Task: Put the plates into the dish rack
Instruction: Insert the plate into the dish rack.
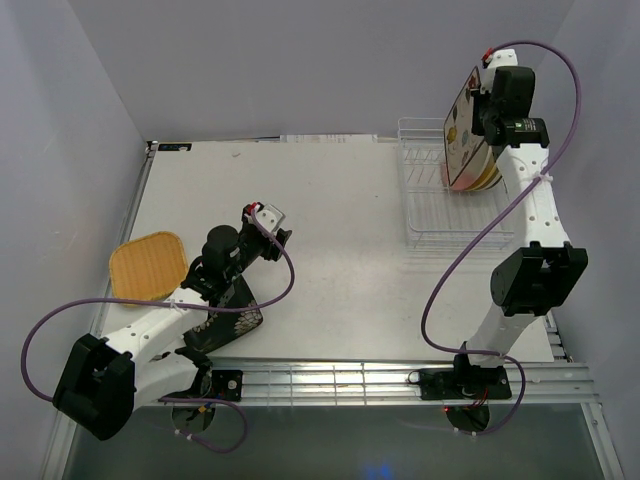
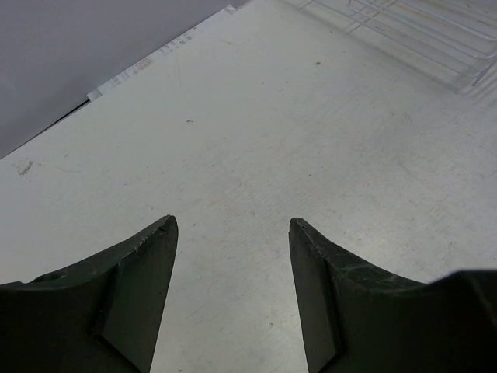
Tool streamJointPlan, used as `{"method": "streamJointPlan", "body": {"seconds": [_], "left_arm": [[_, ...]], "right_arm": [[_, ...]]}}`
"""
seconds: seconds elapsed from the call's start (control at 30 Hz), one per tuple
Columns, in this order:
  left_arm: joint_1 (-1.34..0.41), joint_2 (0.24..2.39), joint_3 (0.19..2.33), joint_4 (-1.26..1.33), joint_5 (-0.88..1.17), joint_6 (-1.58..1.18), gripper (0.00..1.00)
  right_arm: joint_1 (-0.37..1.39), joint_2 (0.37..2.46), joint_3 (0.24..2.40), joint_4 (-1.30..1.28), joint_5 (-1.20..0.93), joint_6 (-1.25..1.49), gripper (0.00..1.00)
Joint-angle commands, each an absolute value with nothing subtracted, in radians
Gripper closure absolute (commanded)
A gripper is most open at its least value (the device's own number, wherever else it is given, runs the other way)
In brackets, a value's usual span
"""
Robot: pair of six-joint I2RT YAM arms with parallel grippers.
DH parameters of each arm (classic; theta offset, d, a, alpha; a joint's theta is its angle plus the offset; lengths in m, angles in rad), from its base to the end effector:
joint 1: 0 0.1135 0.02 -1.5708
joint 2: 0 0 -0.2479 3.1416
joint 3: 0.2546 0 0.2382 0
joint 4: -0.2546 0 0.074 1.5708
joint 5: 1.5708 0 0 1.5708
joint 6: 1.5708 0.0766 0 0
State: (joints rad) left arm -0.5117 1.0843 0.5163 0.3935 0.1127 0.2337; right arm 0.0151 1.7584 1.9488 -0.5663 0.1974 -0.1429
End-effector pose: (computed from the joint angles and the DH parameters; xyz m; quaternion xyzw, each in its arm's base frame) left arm 0.2386 -0.1439 0.2331 0.3122 0.6991 -0.1316 0.6296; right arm 0.4201 -0.0087 0.4048 -0.0097 0.8246 -0.1171 0.5535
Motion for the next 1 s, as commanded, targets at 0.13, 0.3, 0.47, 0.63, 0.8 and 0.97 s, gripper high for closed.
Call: {"method": "streamJointPlan", "body": {"seconds": [0.13, 0.3, 0.47, 0.63, 0.8, 0.97], "left_arm": [[-0.508, 1.080, 0.515, 0.400, 0.118, 0.222, 0.30], [-0.506, 1.072, 0.514, 0.399, 0.124, 0.221, 0.31], [-0.506, 1.077, 0.515, 0.397, 0.121, 0.221, 0.31], [-0.508, 1.083, 0.517, 0.394, 0.132, 0.222, 0.30], [-0.506, 1.083, 0.520, 0.391, 0.130, 0.225, 0.30], [-0.508, 1.081, 0.518, 0.391, 0.130, 0.225, 0.31]], "right_arm": [[0.012, 1.709, 1.918, -0.206, 0.301, -0.204, 0.92], [0.012, 1.690, 1.824, -0.121, 0.299, -0.235, 0.92], [0.012, 1.678, 1.747, -0.045, 0.290, -0.239, 0.92], [0.012, 1.689, 1.715, -0.025, 0.279, -0.226, 0.92], [0.012, 1.704, 1.680, -0.012, 0.255, -0.192, 0.92], [0.012, 1.710, 1.626, 0.031, 0.241, -0.161, 0.92]]}}
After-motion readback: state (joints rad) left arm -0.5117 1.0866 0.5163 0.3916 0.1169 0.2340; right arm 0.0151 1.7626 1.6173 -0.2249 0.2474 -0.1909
